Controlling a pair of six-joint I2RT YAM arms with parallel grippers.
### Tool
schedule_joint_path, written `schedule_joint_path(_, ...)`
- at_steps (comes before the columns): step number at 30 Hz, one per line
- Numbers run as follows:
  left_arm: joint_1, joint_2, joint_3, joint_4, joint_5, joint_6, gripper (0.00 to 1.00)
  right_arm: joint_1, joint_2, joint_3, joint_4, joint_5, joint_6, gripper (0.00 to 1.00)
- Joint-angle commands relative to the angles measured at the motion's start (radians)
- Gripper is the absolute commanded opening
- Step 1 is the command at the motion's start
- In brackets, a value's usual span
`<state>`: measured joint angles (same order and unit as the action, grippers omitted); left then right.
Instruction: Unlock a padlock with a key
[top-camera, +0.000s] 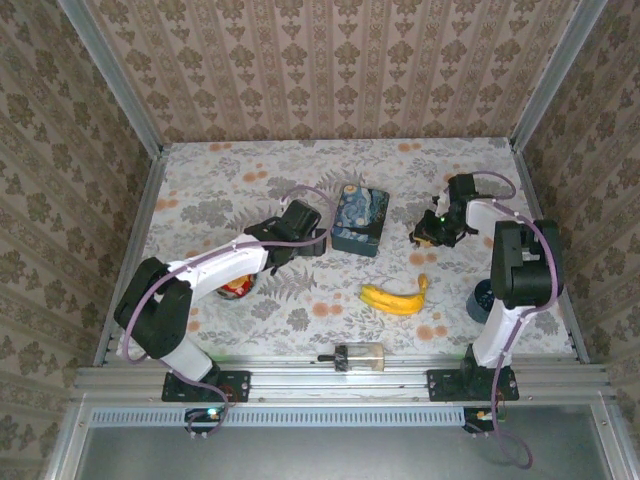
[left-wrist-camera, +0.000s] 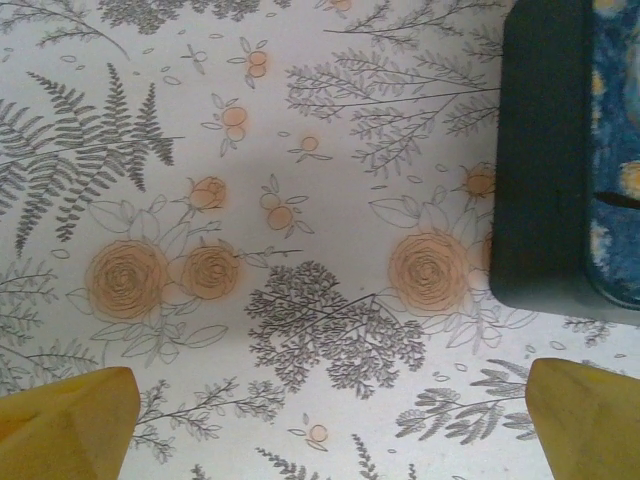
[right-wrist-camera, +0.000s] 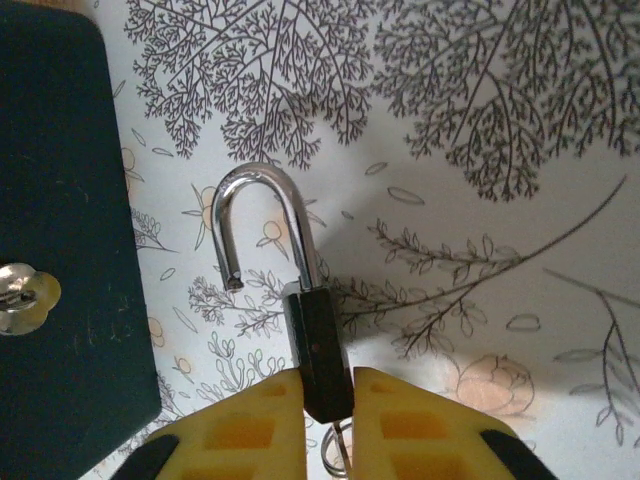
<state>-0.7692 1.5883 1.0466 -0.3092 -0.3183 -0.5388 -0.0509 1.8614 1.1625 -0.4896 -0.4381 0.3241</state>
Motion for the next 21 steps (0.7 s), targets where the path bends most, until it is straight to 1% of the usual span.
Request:
schedule_joint_path(1,-0.023,-0.031,-0.010,0.019,0.018,-0.012,1.00,-0.006,0.031,0.050,-0.092,0.034,-0.037,0.22)
schedule_joint_path(2,-0.030,-0.032,-0.008,0.018,0.019,-0.009,1.00,-0.006,0.026,0.059,-0.105,0.062,-0.039,0.27)
schedule_joint_path(4,-0.043,-0.034,-0.009,0.021,0.019,-0.004,1.00,-0.007,0.005,0.074,-0.128,0.097,-0.045,0.32)
schedule_joint_path(5,-0.047,-0.035,-0.011,0.022,0.017,-0.004,1.00,-0.007,-0.010,0.085,-0.141,0.113,-0.048,0.36)
schedule_joint_path(8,-0.059,-0.039,-0.017,0.028,0.030,-0.023,1.00,-0.007,-0.062,0.123,-0.172,0.141,-0.057,0.46)
schedule_joint_path(11,-0.062,-0.059,-0.038,0.062,0.085,-0.070,1.00,-0.002,-0.106,0.172,-0.181,0.132,-0.072,0.51)
schedule_joint_path(14,-0.062,-0.091,-0.090,0.162,0.164,-0.133,0.99,0.023,-0.122,0.224,-0.153,0.091,-0.099,0.56)
schedule_joint_path(18,-0.059,-0.103,-0.108,0.236,0.238,-0.181,0.97,0.072,-0.071,0.328,-0.112,0.064,-0.152,0.58)
schedule_joint_path(19,-0.059,-0.098,-0.105,0.246,0.259,-0.187,0.97,0.086,-0.042,0.363,-0.115,0.065,-0.168,0.61)
schedule_joint_path(20,-0.059,-0.092,-0.100,0.255,0.281,-0.192,0.97,0.100,-0.013,0.408,-0.124,0.063,-0.186,0.68)
schedule_joint_path(21,-0.059,-0.083,-0.095,0.259,0.301,-0.197,0.96,0.112,0.016,0.448,-0.133,0.064,-0.200,0.69)
